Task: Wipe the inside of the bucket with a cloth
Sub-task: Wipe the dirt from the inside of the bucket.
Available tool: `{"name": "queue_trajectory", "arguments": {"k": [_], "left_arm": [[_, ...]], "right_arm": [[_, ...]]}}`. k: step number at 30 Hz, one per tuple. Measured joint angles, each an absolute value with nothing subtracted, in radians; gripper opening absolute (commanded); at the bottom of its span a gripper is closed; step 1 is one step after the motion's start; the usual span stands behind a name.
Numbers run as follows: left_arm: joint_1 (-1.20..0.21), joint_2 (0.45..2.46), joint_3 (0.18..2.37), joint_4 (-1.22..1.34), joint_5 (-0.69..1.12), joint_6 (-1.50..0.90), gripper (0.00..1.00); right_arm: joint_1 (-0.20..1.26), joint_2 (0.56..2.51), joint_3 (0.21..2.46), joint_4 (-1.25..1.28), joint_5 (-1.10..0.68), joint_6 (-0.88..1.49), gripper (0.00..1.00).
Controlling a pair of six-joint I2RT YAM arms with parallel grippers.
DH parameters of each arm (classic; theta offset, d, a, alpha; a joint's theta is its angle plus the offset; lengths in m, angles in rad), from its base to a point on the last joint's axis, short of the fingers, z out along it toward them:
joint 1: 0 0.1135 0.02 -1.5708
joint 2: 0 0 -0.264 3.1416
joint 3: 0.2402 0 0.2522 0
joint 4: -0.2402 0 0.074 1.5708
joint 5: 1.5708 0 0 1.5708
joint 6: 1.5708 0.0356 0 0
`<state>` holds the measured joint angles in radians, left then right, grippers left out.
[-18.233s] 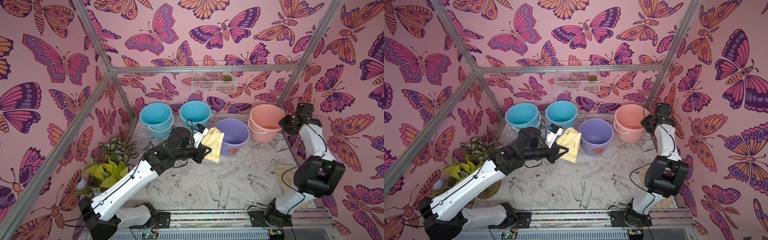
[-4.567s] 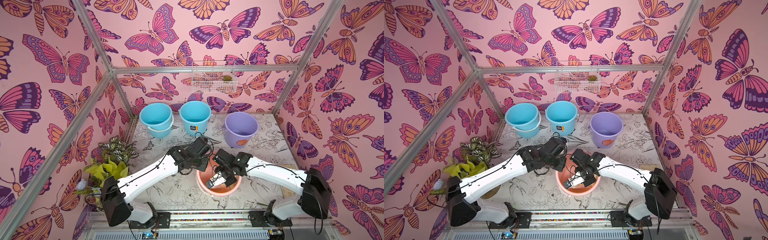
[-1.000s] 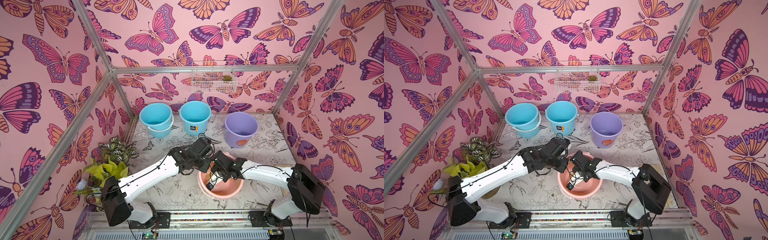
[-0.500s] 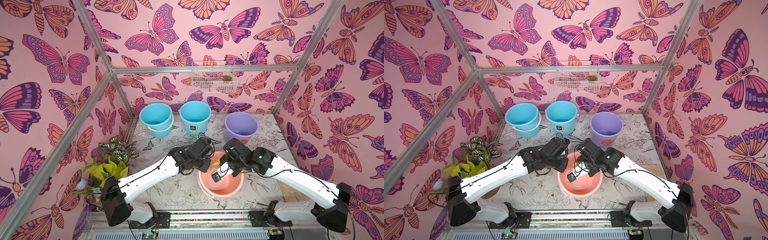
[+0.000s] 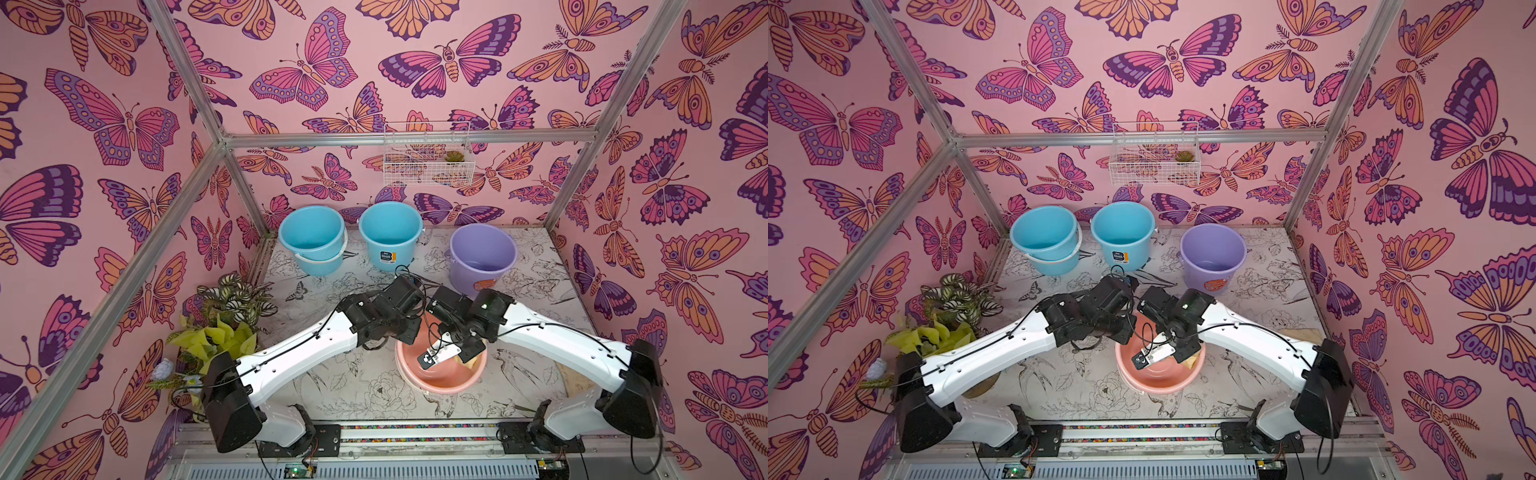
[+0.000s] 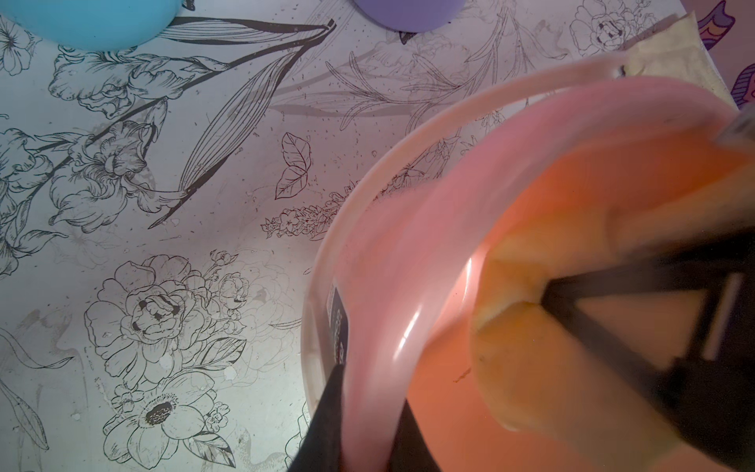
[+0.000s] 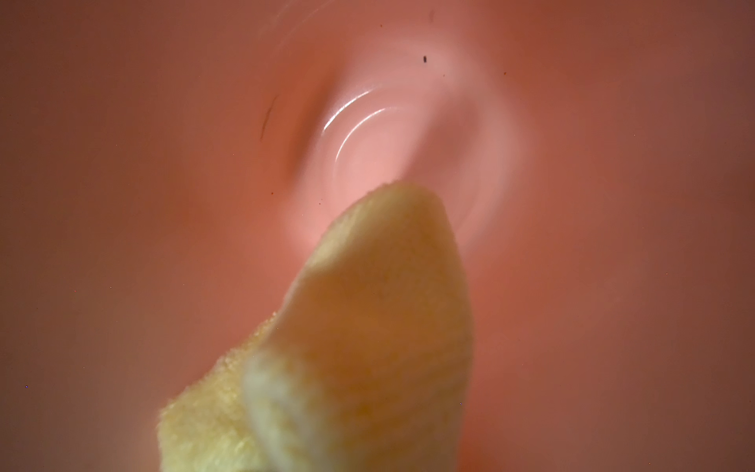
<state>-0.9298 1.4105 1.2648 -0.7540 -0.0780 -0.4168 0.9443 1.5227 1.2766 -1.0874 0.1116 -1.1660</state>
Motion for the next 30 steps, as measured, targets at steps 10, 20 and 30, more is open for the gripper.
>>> {"name": "queue_trajectory", "arguments": {"k": [10, 20, 30], "left_arm": [[-0.926, 1.403, 1.244, -0.81, -0.092, -0.451, 0.0], [-0.93, 1.382, 1.239, -0.794, -0.105, -0.464, 0.0], [-0.934, 1.369, 1.235, -0.736, -0.132, -0.456, 0.0]], "right_arm": [[0.937, 1.686, 1.095, -0.762, 0.076, -1.124, 0.0], [0.942, 1.645, 1.065, -0.681, 0.051, -1.048, 0.0], [0.943, 1.314, 1.069, -0.764, 0.033, -1.019, 0.0]]}}
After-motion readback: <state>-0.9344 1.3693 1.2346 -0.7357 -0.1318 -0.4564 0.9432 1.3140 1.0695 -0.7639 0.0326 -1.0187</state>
